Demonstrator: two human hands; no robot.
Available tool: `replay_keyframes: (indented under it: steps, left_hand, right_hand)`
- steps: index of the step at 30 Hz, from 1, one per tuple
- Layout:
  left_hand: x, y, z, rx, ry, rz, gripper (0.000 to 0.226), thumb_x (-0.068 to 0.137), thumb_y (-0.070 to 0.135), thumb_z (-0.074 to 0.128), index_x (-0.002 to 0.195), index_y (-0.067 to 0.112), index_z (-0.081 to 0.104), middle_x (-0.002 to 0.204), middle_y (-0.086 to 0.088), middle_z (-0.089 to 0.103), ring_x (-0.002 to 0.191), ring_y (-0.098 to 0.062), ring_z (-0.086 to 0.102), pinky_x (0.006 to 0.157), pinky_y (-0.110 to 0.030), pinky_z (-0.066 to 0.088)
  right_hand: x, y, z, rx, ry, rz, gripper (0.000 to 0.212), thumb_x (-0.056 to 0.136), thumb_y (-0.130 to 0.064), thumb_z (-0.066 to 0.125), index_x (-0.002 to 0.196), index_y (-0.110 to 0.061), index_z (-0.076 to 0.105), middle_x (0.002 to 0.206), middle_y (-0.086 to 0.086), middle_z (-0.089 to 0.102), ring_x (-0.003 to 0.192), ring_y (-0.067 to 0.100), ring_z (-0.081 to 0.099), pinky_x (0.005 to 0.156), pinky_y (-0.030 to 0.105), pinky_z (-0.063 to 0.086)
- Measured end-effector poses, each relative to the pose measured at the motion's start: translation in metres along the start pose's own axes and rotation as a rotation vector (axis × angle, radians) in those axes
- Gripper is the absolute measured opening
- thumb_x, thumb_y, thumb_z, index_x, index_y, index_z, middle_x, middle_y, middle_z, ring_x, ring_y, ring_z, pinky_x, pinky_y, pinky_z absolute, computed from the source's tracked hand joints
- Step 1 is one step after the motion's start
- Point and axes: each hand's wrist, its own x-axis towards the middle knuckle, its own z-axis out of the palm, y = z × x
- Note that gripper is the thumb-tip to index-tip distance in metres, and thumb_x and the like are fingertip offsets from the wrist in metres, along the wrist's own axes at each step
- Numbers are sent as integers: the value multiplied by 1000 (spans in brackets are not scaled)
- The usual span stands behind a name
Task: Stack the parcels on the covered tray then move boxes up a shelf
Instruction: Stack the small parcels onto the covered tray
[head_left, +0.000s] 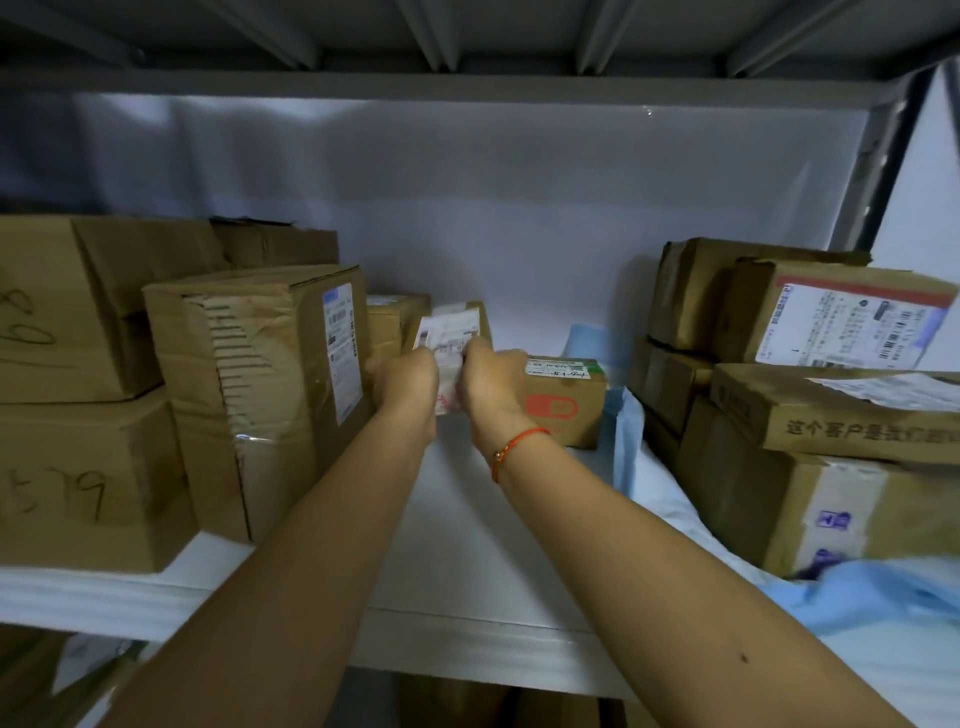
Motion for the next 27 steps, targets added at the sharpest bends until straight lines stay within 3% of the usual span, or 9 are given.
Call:
replay_keyframes:
  steps: [4, 8, 10, 14, 16, 19, 21, 24, 27]
  left_hand:
    - [-29, 15, 6, -156, -99, -7, 23, 91, 14, 54, 114, 9, 51, 91, -5, 68, 67, -16, 65, 59, -29, 55]
    - [-48, 25, 13, -403, -236, -27, 36, 88, 18, 60, 124, 9, 58, 109, -10, 72, 82, -18, 73, 72, -32, 61]
    - [-59, 30, 20, -469, -275, -28, 32, 90, 19, 60, 120, 10, 61, 107, -10, 73, 87, -19, 74, 80, -36, 60]
    - [-77, 43, 33, -547, -368, -51, 32, 92, 23, 60, 120, 8, 64, 108, -11, 73, 88, -20, 74, 77, -34, 61]
    - [-83, 47, 39, -545, -388, -50, 36, 91, 24, 60, 123, 7, 62, 113, -12, 71, 98, -23, 71, 80, -36, 60]
    - [-91, 50, 49, -499, -386, -45, 36, 90, 26, 62, 121, 9, 63, 111, -10, 72, 94, -22, 71, 73, -34, 60]
    - [-97, 50, 57, -449, -420, -30, 35, 91, 29, 61, 120, 10, 65, 110, -9, 72, 94, -22, 70, 82, -37, 59]
    - [-110, 48, 73, -332, -498, -19, 28, 93, 35, 56, 110, 16, 68, 103, -4, 73, 86, -18, 69, 90, -39, 53]
    - [-116, 43, 91, -277, -532, -15, 30, 91, 38, 59, 109, 17, 69, 100, -3, 74, 78, -15, 68, 72, -32, 58]
  right_hand:
    - [-25, -27, -26, 73, 7, -87, 56, 82, -34, 61, 130, -11, 42, 118, 6, 39, 101, 28, 54, 93, 41, 50]
    - [-43, -45, -49, 145, 29, -229, 67, 84, -32, 62, 141, -13, 32, 137, 9, 35, 109, 22, 49, 95, 35, 45]
    - [-51, -54, -62, 151, 4, -288, 68, 85, -31, 62, 142, -15, 30, 136, 7, 35, 103, 16, 45, 90, 30, 44]
    - [-61, -67, -90, 68, 33, -422, 65, 82, -37, 65, 137, -20, 35, 123, 1, 39, 102, 16, 48, 95, 33, 45]
    - [-60, -74, -108, 37, 74, -457, 65, 84, -38, 63, 139, -19, 34, 121, -1, 37, 102, 15, 45, 92, 30, 40]
    - [-55, -85, -140, 22, 159, -480, 66, 87, -38, 58, 144, -20, 29, 135, 4, 35, 109, 18, 46, 93, 32, 38]
    - [-49, -92, -162, -8, 229, -492, 67, 88, -38, 57, 145, -20, 27, 140, 6, 34, 112, 20, 46, 92, 30, 37]
    - [-39, -98, -194, -61, 315, -523, 71, 87, -41, 57, 147, -21, 25, 143, 7, 33, 123, 26, 45, 102, 38, 39]
    - [-30, -99, -220, -97, 339, -555, 73, 87, -45, 58, 148, -24, 23, 146, 5, 32, 127, 23, 42, 107, 43, 38]
